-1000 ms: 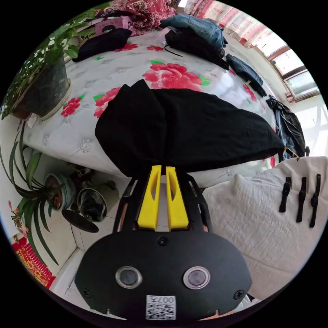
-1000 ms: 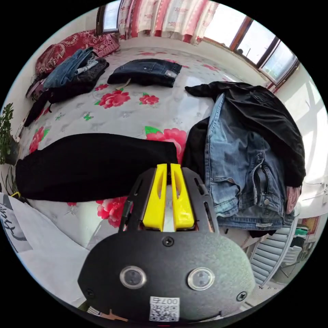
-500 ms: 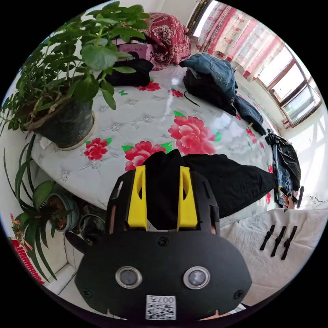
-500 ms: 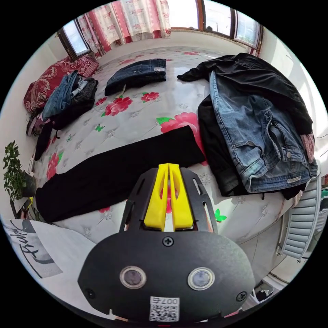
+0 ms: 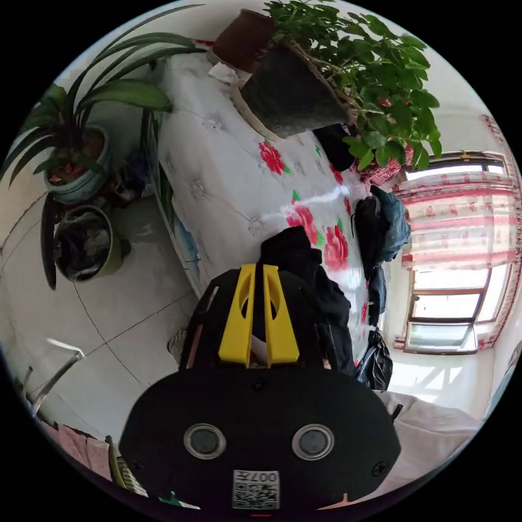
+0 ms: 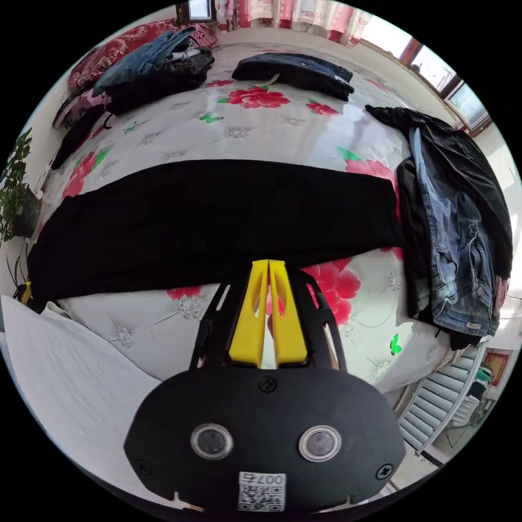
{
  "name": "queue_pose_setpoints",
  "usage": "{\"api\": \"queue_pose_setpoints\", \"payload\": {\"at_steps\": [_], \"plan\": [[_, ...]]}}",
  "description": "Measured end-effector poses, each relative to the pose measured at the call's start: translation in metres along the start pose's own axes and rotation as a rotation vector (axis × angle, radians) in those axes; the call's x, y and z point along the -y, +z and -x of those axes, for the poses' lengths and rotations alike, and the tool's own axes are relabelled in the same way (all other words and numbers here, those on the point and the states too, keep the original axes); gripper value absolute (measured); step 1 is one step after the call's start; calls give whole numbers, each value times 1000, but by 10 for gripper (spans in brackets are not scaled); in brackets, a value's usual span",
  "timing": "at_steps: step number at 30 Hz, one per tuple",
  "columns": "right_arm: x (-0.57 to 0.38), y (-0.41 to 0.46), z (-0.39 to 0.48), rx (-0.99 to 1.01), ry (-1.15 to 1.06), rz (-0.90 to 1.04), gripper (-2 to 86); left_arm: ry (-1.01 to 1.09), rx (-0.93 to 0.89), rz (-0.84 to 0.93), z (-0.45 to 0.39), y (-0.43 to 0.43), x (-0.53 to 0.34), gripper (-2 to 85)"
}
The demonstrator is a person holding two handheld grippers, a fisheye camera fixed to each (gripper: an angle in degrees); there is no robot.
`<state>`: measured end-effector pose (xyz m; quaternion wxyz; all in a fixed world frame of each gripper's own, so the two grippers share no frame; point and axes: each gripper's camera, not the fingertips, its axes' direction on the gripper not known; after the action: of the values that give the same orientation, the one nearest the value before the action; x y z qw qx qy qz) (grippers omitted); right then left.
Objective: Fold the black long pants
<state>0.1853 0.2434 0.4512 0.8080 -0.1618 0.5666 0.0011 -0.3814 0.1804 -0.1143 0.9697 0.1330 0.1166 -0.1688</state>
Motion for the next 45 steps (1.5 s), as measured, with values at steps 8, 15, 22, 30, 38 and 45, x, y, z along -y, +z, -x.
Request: {"api": "queue_pose_setpoints", "payload": {"at_steps": [8, 15, 22, 30, 38, 45], "plan": [[14, -16, -4, -3, 19, 5, -2, 537, 157, -23, -106, -27, 29, 81], [25, -31, 43, 72, -178, -89, -2, 1034, 450, 259, -228, 70, 31, 63], [12, 11, 70, -11, -323, 18, -2, 889, 492, 344, -223, 101, 61, -7], [8, 13, 45, 9, -312, 1, -2, -23, 118, -112, -60, -22, 83, -7], [14, 9, -24, 239, -91, 39, -1, 313, -19, -28, -93, 3, 61, 86], [6, -6, -96, 381, 114, -46, 8, 346, 165, 192, -144, 84, 95, 69]]}}
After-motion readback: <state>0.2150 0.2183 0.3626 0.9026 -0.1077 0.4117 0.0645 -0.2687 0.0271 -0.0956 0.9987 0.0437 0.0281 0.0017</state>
